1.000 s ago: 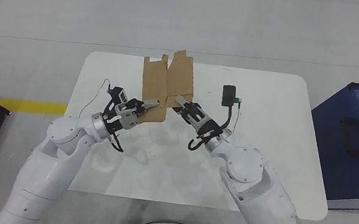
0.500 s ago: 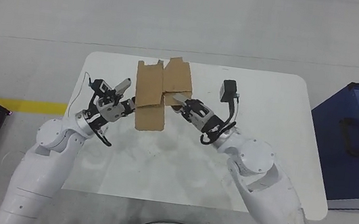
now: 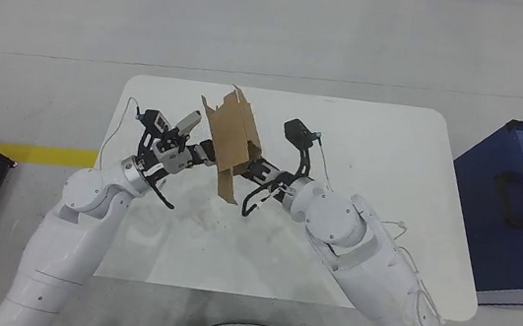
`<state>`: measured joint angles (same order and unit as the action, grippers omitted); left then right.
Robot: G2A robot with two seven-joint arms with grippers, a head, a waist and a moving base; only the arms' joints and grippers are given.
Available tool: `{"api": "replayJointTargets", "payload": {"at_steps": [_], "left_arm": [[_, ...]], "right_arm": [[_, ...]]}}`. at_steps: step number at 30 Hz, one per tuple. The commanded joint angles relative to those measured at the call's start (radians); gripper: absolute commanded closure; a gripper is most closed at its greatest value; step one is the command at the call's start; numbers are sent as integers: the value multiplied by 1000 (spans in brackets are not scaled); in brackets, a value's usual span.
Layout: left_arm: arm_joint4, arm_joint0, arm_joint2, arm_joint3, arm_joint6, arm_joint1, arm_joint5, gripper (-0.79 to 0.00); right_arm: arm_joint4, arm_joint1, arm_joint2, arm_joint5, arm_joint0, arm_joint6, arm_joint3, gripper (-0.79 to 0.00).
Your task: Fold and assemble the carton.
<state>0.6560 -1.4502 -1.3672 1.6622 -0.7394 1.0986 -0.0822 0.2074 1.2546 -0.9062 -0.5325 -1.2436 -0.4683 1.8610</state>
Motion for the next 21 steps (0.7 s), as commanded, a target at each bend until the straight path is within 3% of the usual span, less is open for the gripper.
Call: {"api": "replayJointTargets", "payload": {"at_steps": [1, 16, 21], "left_arm": [[2, -2, -4, 0, 3, 0, -2, -785], [-32, -39, -112, -56, 7, -10, -92, -785], [-81, -29, -130, -122, 33, -12, -129, -785]], "right_arm": [[-2, 1, 0, 3, 1, 0, 4, 0], [-17, 1, -23, 28, -13, 25, 27, 0], [-104, -4, -66, 141, -35, -39, 26, 0]]}}
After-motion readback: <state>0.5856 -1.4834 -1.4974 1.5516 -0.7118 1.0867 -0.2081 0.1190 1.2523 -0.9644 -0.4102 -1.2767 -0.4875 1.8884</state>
